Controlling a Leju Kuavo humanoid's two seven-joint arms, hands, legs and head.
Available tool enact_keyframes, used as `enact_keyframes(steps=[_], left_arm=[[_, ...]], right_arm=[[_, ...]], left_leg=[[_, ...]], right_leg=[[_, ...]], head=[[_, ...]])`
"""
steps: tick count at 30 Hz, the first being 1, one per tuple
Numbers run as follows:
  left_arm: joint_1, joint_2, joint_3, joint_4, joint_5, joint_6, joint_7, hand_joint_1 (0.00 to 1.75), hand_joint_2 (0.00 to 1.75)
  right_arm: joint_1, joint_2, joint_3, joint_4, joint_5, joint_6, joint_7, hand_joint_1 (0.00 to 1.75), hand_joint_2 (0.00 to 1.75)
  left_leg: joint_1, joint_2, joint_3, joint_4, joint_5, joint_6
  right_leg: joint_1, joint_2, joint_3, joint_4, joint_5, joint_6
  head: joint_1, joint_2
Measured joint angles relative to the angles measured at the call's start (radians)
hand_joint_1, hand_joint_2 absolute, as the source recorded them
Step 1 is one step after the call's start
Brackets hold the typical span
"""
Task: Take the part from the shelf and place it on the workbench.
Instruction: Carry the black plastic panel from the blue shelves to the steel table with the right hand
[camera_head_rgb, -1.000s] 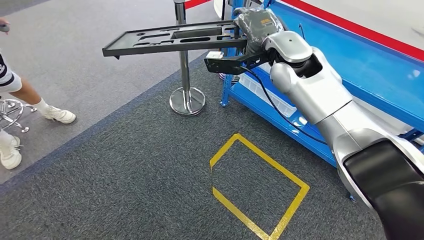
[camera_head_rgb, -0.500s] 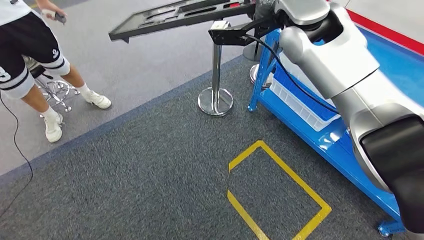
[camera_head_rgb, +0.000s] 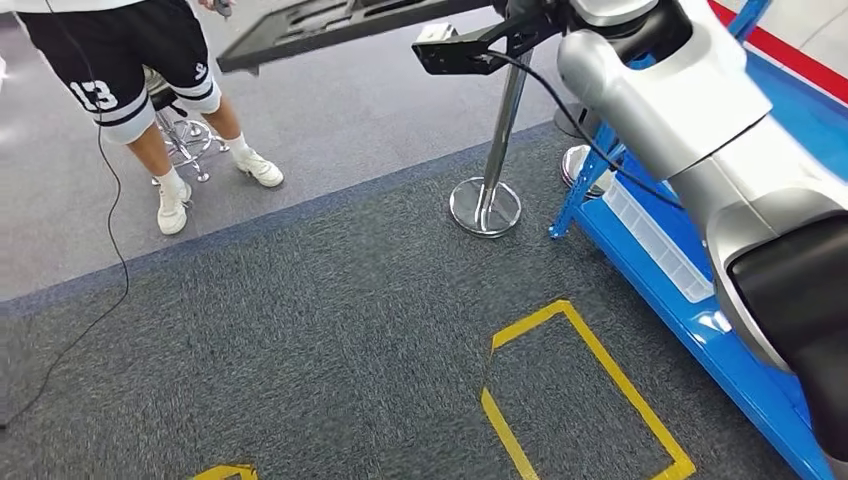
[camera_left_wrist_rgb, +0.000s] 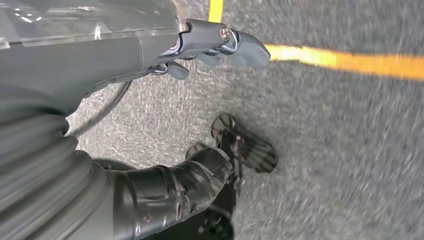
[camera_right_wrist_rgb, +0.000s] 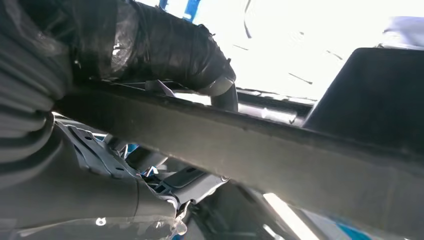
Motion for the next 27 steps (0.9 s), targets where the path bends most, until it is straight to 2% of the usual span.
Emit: enact_keyframes(steps=[1,2,3,4,5,6,7,8,9,10,11,12,13,14,15,16,17,18,19,20,21,22,24,25,26,27], left_arm=[[-0.001,0.0,0.001,0.0,0.0,0.0,0.001,0.0,1.75],[-0.002,0.0,0.001,0.0,0.0,0.0,0.001,0.0,1.75],[-0.003,0.0,0.002,0.0,0.0,0.0,0.002,0.0,1.75],[-0.004,0.0,0.002,0.0,0.0,0.0,0.002,0.0,1.75],[-0.004,0.0,0.002,0.0,0.0,-0.001,0.002,0.0,1.75],[-0.003,-0.001,0.003,0.0,0.0,-0.001,0.003,0.0,1.75],[-0.003,-0.001,0.004,0.0,0.0,-0.002,0.003,0.0,1.75],[-0.002,-0.002,0.006,0.0,0.0,-0.002,0.003,0.0,1.75],[-0.003,-0.002,0.007,0.0,0.0,-0.002,0.003,0.0,1.75],[-0.004,-0.003,0.008,0.0,0.0,-0.003,0.002,0.0,1.75],[-0.005,-0.003,0.01,0.0,0.0,-0.004,0.002,0.0,1.75],[-0.005,-0.002,0.012,0.0,0.0,-0.005,0.002,0.0,1.75],[-0.004,-0.002,0.014,0.0,0.0,-0.005,0.001,0.0,1.75],[-0.002,-0.002,0.015,0.0,0.0,-0.006,0.001,0.0,1.75],[-0.002,-0.002,0.017,0.0,0.0,-0.006,0.0,0.0,1.75],[-0.002,-0.002,0.018,0.0,0.0,-0.006,0.0,0.0,1.75],[-0.002,-0.002,0.019,0.0,0.0,-0.006,0.0,0.0,1.75],[-0.003,-0.002,0.019,0.0,0.0,-0.007,0.0,0.0,1.75],[-0.003,-0.003,0.02,0.0,0.0,-0.008,-0.001,0.0,1.75],[-0.003,-0.003,0.02,0.0,0.0,-0.008,-0.002,0.0,1.75],[-0.003,-0.003,0.021,0.0,0.0,-0.009,-0.003,0.0,1.75],[-0.003,-0.003,0.022,0.0,0.0,-0.009,-0.003,0.0,1.75],[-0.004,-0.003,0.024,0.0,0.0,-0.009,-0.003,0.0,1.75],[-0.005,-0.003,0.025,0.0,0.0,-0.009,-0.003,0.0,1.75],[-0.006,-0.003,0.025,0.0,0.0,-0.009,-0.002,0.0,1.75],[-0.005,-0.002,0.026,0.0,0.0,-0.009,-0.002,0.0,1.75]], right_arm=[[-0.001,0.0,0.002,0.005,0.0,0.0,-0.001,1.75,1.75],[-0.001,0.0,0.003,0.01,0.0,0.0,-0.001,1.75,1.75],[0.0,0.0,0.004,0.015,0.0,0.0,-0.001,1.75,1.75],[0.0,0.0,0.005,0.019,0.0,0.001,-0.001,1.75,1.75],[0.0,0.0,0.007,0.023,0.0,0.001,-0.001,1.75,1.75],[0.0,0.0,0.009,0.026,0.0,0.001,-0.002,1.75,1.75],[0.0,0.0,0.01,0.028,0.0,0.001,-0.003,1.75,1.75],[0.0,0.0,0.011,0.031,0.001,0.0,-0.005,1.75,1.75],[0.0,-0.001,0.012,0.034,0.004,-0.001,-0.009,1.75,1.75],[0.001,0.0,0.015,0.038,0.011,-0.002,-0.016,1.75,1.75],[0.002,0.0,0.021,0.042,0.023,-0.001,-0.028,1.75,1.75],[0.001,0.001,0.033,0.045,0.046,0.002,-0.044,1.75,1.75],[-0.002,0.001,0.054,0.048,0.077,0.008,-0.061,1.75,1.75],[-0.008,0.002,0.082,0.051,0.109,0.016,-0.079,1.75,1.75],[-0.018,0.002,0.113,0.054,0.135,0.029,-0.095,1.75,1.75],[-0.029,0.002,0.144,0.059,0.151,0.043,-0.109,1.75,1.75],[-0.04,0.002,0.17,0.064,0.156,0.058,-0.121,1.75,1.75],[-0.049,0.003,0.188,0.07,0.153,0.07,-0.13,1.75,1.75],[-0.059,0.006,0.203,0.078,0.146,0.08,-0.136,1.75,1.75],[-0.07,0.009,0.214,0.086,0.138,0.087,-0.14,1.75,1.75],[-0.083,0.013,0.223,0.092,0.13,0.093,-0.143,1.75,1.75],[-0.097,0.017,0.232,0.098,0.123,0.098,-0.146,1.75,1.75],[-0.124,0.02,0.245,0.109,0.114,0.101,-0.148,1.75,1.75],[-0.135,0.021,0.25,0.116,0.111,0.102,-0.148,1.75,1.75],[-0.143,0.021,0.255,0.123,0.109,0.102,-0.148,1.75,1.75],[-0.148,0.021,0.26,0.13,0.108,0.102,-0.148,1.75,1.75]], left_leg=[[0.001,-0.011,0.0,-0.002,0.002,0.005],[0.001,-0.022,-0.001,-0.002,0.004,0.008],[0.001,-0.035,-0.001,-0.002,0.005,0.009],[0.001,-0.05,-0.002,0.0,0.005,0.01],[0.001,-0.065,-0.002,0.002,0.005,0.009],[0.002,-0.081,-0.001,0.005,0.004,0.008],[0.004,-0.095,-0.002,0.01,0.002,0.006],[0.005,-0.108,-0.006,0.015,0.001,0.003],[0.006,-0.121,-0.014,0.022,0.0,-0.002],[0.01,-0.133,-0.022,0.027,0.002,-0.009],[0.013,-0.147,-0.03,0.028,0.005,-0.016],[0.015,-0.161,-0.036,0.028,0.009,-0.023],[0.016,-0.158,-0.04,0.028,0.01,-0.03],[0.014,-0.136,-0.045,0.036,0.004,-0.036],[0.012,-0.104,-0.058,0.064,-0.012,-0.041],[0.011,-0.066,-0.079,0.111,-0.037,-0.045],[0.013,-0.041,-0.109,0.174,-0.066,-0.049],[0.016,-0.031,-0.14,0.238,-0.091,-0.051],[0.018,-0.028,-0.162,0.283,-0.102,-0.053],[0.019,-0.027,-0.168,0.296,-0.098,-0.053],[0.02,-0.025,-0.154,0.271,-0.079,-0.053],[0.019,-0.017,-0.123,0.214,-0.048,-0.052],[0.008,0.022,-0.054,0.084,-0.007,-0.045],[0.001,0.038,-0.034,0.043,0.001,-0.038],[-0.007,0.046,-0.027,0.024,-0.001,-0.032],[-0.011,0.038,-0.027,0.018,0.001,-0.025]], right_leg=[[-0.003,0.032,-0.025,0.055,-0.031,0.001],[-0.004,0.053,-0.056,0.122,-0.062,0.002],[-0.005,0.062,-0.085,0.183,-0.083,0.003],[-0.005,0.066,-0.104,0.22,-0.087,0.005],[-0.006,0.068,-0.105,0.219,-0.071,0.005],[-0.008,0.071,-0.089,0.18,-0.038,0.006],[-0.011,0.085,-0.062,0.116,0.001,0.006],[-0.016,0.115,-0.036,0.055,0.029,0.006],[-0.019,0.142,-0.017,0.007,0.045,0.006],[-0.019,0.163,-0.008,-0.019,0.05,0.006],[-0.017,0.17,-0.007,-0.025,0.046,0.005],[-0.017,0.157,-0.005,-0.031,0.047,0.002],[-0.016,0.142,-0.003,-0.035,0.049,-0.002],[-0.018,0.127,0.001,-0.04,0.052,-0.009],[-0.019,0.113,0.006,-0.045,0.054,-0.015],[-0.016,0.099,0.009,-0.048,0.055,-0.019],[-0.013,0.085,0.01,-0.048,0.054,-0.022],[-0.01,0.07,0.01,-0.048,0.053,-0.024],[-0.008,0.054,0.01,-0.047,0.052,-0.026],[-0.006,0.04,0.01,-0.046,0.05,-0.027],[-0.005,0.026,0.011,-0.045,0.048,-0.027],[-0.005,0.012,0.013,-0.044,0.045,-0.026],[-0.003,-0.011,0.016,-0.044,0.039,-0.022],[-0.001,-0.021,0.016,-0.045,0.038,-0.019],[0.001,-0.031,0.017,-0.047,0.037,-0.015],[0.003,-0.041,0.018,-0.049,0.038,-0.011]], head=[[0.0,0.0],[0.0,0.0],[0.0,0.0],[0.0,0.0],[0.0,0.0],[0.0,0.0],[0.0,0.0],[0.0,0.0],[0.0,0.0],[0.0,0.0],[0.0,0.0],[0.0,0.0],[0.0,0.0],[-0.002,0.0],[-0.003,0.0],[-0.004,0.0],[-0.005,0.0],[-0.004,0.0],[-0.004,0.0],[-0.004,0.0],[-0.004,0.0],[-0.004,0.0],[-0.004,0.0],[-0.004,0.0],[-0.004,0.0],[-0.004,0.0]])
